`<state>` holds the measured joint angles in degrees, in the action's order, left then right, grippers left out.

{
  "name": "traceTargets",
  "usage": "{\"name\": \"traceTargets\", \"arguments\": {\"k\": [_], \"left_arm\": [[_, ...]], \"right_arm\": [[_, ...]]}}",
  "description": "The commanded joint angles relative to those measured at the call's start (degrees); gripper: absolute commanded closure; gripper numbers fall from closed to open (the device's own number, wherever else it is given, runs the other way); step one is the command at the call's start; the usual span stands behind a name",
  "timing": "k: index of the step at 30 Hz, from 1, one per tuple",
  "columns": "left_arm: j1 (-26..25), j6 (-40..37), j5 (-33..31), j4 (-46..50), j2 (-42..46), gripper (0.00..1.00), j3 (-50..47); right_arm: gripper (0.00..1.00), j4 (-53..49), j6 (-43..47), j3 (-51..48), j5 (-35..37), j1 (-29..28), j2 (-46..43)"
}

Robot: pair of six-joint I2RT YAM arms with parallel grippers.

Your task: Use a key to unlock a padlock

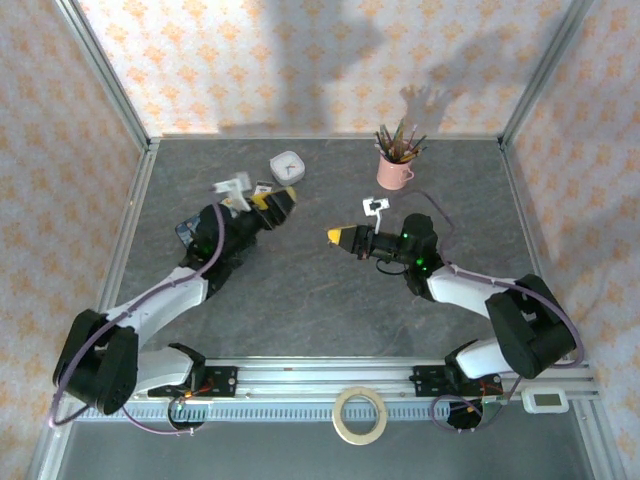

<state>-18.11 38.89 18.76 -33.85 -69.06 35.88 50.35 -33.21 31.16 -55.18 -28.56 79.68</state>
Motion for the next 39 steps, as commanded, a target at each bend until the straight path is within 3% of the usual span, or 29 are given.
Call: {"name": "traceTargets", "arguments": {"k": [1,5,8,14,21,29,35,39], "left_arm": [[7.6,-2.2,-10.2,14.3,0.4,0.17,4.1],[15.6,-4.6,-15.6,22.4,-2.8,0.14,9.0],[19.2,-7.9,-21.4,28.9,-5.8,0.11,12.8],[21.5,-14.7,-31.2,33.2,-11.6,0.10,15.9],[21.6,-15.6,-23.6,34.8,-20.2,0.12,19.7],[20.3,-14.5,-17.3,32.1,-23.2,0.17,16.0],[15.1,-15.6,-16.2,31.8,-25.3,0.22,13.0],[10.2,-12.0,-15.4,28.5,-25.4,0.23,9.2]], "right_arm": [[1.00,-8.0,7.4,1.6,5.1,-0.7,-3.3],[1.00,-18.6,14.0,4.3,16.4,-2.5,-4.6],[1.00,-21.1,14.8,4.4,22.2,-3.1,-5.0],[1.00,-22.2,15.2,4.4,23.8,-3.1,-4.7],[1.00,-22.8,15.5,5.0,23.7,-3.2,-4.6],[1.00,-22.6,15.0,3.4,25.7,-3.2,-5.9],[1.00,-21.8,14.4,2.6,26.5,-3.2,-6.0],[1.00,-21.5,14.3,2.5,26.9,-3.1,-5.9]]}}
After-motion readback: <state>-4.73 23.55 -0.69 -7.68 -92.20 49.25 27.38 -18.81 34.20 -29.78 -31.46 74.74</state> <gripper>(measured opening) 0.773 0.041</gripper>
